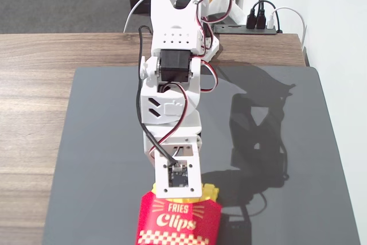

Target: Grab a fry

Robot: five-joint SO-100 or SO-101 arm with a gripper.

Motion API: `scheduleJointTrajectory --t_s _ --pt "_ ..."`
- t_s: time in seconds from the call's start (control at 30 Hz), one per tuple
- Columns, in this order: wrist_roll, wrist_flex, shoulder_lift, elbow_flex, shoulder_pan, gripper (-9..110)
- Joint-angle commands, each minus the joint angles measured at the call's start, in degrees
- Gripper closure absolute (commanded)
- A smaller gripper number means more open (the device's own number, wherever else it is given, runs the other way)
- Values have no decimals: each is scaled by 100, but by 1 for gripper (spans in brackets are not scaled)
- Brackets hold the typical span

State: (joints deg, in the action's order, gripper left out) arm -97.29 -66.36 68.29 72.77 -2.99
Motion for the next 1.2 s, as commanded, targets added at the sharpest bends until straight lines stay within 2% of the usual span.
scheduleJointTrajectory --t_s 0.0,0.5,1.17 --pt "79 53 70 -237 0 99" --pt "299 26 413 229 18 99" --pt "861 237 2030 2285 272 99"
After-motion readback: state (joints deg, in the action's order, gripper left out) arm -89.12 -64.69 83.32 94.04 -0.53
